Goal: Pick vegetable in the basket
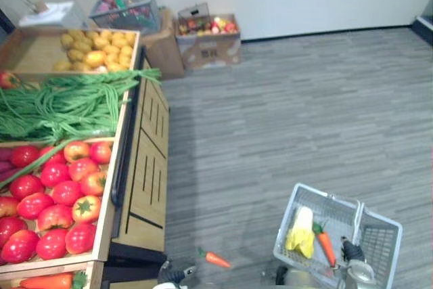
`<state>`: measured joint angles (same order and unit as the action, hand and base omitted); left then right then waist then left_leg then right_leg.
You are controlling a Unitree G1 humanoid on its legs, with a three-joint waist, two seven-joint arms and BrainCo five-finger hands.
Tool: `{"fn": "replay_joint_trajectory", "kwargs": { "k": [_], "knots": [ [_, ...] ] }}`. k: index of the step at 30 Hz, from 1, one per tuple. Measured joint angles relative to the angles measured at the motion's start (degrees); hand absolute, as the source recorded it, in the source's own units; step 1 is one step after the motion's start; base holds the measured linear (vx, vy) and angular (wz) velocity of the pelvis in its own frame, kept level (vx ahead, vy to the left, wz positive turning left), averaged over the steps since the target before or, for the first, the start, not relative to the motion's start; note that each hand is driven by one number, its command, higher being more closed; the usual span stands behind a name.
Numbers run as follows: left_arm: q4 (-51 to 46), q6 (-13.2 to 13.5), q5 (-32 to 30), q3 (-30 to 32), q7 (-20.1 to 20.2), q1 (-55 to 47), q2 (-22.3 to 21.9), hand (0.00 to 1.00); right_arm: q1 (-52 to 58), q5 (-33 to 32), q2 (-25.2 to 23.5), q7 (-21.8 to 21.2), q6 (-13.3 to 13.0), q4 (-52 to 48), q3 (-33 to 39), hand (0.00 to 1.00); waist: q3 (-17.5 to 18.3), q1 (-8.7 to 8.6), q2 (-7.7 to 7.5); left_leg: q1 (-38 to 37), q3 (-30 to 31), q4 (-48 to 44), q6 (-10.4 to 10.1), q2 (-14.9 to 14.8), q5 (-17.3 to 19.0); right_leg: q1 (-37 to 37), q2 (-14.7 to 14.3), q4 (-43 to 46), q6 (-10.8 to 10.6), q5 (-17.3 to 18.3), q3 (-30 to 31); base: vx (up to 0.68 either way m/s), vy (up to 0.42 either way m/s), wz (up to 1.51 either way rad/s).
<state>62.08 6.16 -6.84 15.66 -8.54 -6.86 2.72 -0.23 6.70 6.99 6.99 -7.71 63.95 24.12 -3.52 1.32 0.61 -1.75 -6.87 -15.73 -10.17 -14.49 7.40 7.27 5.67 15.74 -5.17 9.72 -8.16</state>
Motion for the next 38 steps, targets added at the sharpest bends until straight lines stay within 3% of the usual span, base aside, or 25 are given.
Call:
{"fn": "replay_joint_trajectory", "kwargs": {
  "k": [3, 6, 9, 11, 15, 17, 20, 23, 30, 38],
  "knots": [
    [0.0, 0.0, 1.4, 0.0, 0.0, 0.1, 0.0, 0.00, 0.5, 0.0, 0.5, 0.0, 0.0, 0.1, -1.0, 1.00, 0.1, -0.01, -0.06, 1.9, -1.6, -3.0, 2.5, 0.1, -4.7, -1.9, -0.2, -4.0, 1.3, -1.4, -0.1, 0.04, -0.167, -0.04],
    [0.1, 0.0, 3.0, 0.0, -0.1, 0.0, 0.2, 0.00, 1.2, -0.5, 1.1, 0.0, 0.0, 0.4, -1.0, 1.00, 0.0, -0.13, -0.23, 3.2, -3.5, -3.7, 2.9, 0.9, -8.9, -3.5, 0.2, -7.2, 2.2, -3.3, 0.2, 0.07, -0.099, -0.01],
    [0.9, 0.1, 4.6, 0.0, -0.1, 0.0, 0.1, 0.00, 1.4, -0.6, 1.8, 0.0, 0.0, 1.2, -0.8, 1.00, 0.0, -0.15, -0.40, 2.8, -2.9, 0.9, 1.8, 3.9, -4.7, -4.1, 1.9, -8.0, 2.6, -3.9, 0.5, 0.06, 0.007, -0.05],
    [1.7, 0.4, 6.0, 0.1, 0.2, 0.1, -0.1, 0.00, 1.4, -1.1, 1.7, -0.1, 0.0, 1.8, 0.3, 1.00, -0.1, -0.40, -0.19, 0.3, -3.3, 10.0, 2.7, 6.5, -6.3, -5.3, 1.4, -8.2, 2.5, -4.0, 0.4, 0.04, 0.120, -0.04],
    [2.0, 0.8, 6.7, 0.5, 1.5, 0.0, 1.1, 0.00, 1.5, -1.2, -0.6, -0.1, -0.5, 1.9, 0.9, 1.00, 0.4, -1.21, -1.27, -1.2, -3.6, 14.3, 3.5, 6.9, -5.0, -6.6, 0.6, -11.7, 0.2, -5.5, 0.1, 0.00, 0.148, 0.05],
    [2.5, 0.8, 6.8, 0.6, 1.7, 0.1, 0.9, 0.00, 1.6, -1.8, -1.2, -0.2, -0.6, 1.8, 2.7, 1.00, 0.5, -1.29, -0.73, -1.6, -4.0, 15.9, 4.1, 6.7, -2.5, -6.8, 0.2, -13.5, -0.7, -6.8, 0.2, -0.04, 0.158, -0.04],
    [3.4, 0.8, 9.4, 0.6, 2.1, -0.3, 1.3, 0.00, 1.8, -4.1, -1.4, -0.5, -0.5, 2.0, 3.0, 1.00, 0.5, -1.12, -1.37, -2.3, -6.3, 15.9, 4.9, 8.4, -1.9, -8.0, 1.4, -16.7, -1.8, -9.1, 1.9, -0.03, 0.124, -0.27],
    [4.1, 0.8, 10.9, 0.2, 2.2, -0.6, 1.1, 0.00, 2.9, -7.4, -1.1, -0.5, -0.6, 1.9, 2.8, 1.00, 0.8, -1.23, -0.76, -3.6, -8.4, 16.6, 5.8, 9.9, -1.3, -8.4, 2.6, -17.9, -2.8, -9.7, 4.0, -0.03, 0.102, -0.36],
    [5.8, 0.8, 13.5, -1.9, 2.5, -0.2, 1.6, 0.00, 3.8, -11.1, -1.1, -0.6, -0.6, 2.2, 2.4, 1.00, 1.5, -1.29, -0.48, -4.6, -9.3, 17.5, 5.4, 9.7, -1.0, -8.4, 1.7, -19.1, -3.0, -10.1, 4.7, 0.05, 0.002, -0.10],
    [6.4, 0.7, 13.3, -2.9, 2.7, 0.2, 2.1, 0.00, 3.9, -11.1, -1.0, -1.3, -0.5, 2.5, 0.5, 1.00, 1.9, -1.41, -0.77, -5.5, -9.3, 17.5, 5.3, 9.8, -0.9, -9.7, 1.7, -20.1, -3.0, -10.1, 4.5, 0.03, -0.016, -0.03]
  ]
}}
